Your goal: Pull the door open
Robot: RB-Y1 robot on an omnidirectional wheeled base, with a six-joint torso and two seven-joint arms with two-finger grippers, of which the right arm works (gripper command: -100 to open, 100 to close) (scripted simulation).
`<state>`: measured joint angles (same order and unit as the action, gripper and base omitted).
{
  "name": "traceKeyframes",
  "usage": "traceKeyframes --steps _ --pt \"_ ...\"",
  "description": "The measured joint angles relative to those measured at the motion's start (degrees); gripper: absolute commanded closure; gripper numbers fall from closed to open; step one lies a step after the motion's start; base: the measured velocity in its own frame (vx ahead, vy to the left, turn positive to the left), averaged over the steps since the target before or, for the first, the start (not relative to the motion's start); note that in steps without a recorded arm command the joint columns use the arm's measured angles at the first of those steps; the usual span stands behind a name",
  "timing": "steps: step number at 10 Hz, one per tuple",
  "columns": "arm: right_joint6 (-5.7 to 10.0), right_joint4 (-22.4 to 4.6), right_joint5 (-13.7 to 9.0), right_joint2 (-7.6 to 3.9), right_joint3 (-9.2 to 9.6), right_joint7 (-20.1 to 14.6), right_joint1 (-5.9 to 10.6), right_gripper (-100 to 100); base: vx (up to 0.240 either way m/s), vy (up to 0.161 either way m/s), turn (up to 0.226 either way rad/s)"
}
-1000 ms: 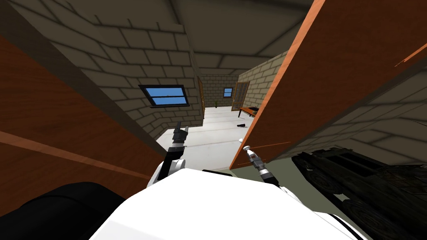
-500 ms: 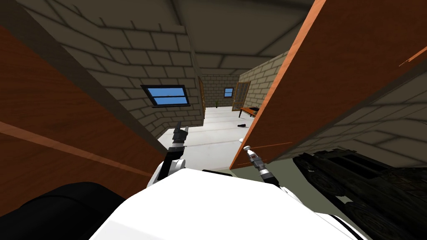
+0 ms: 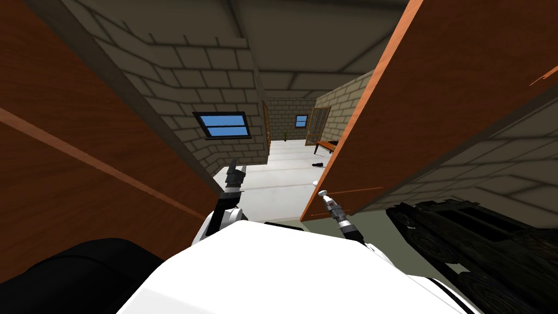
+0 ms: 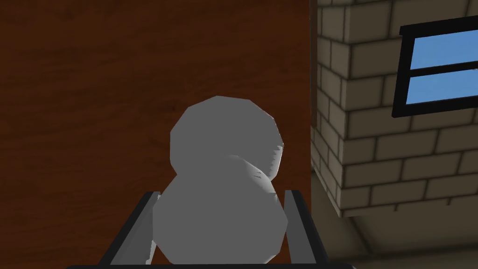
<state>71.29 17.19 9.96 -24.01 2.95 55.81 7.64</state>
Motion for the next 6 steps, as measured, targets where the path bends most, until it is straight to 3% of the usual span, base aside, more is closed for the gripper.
traceKeyframes --steps 1,6 --pt "-1.09 2.22 -0.33 -0.01 0.02 -1.17 -1.06 100 -0.057 -0.045 0.087" --pt "-1.56 1.75 -2.45 0.54 0.34 -8.11 -0.33 100 -0.063 -0.043 0.097"
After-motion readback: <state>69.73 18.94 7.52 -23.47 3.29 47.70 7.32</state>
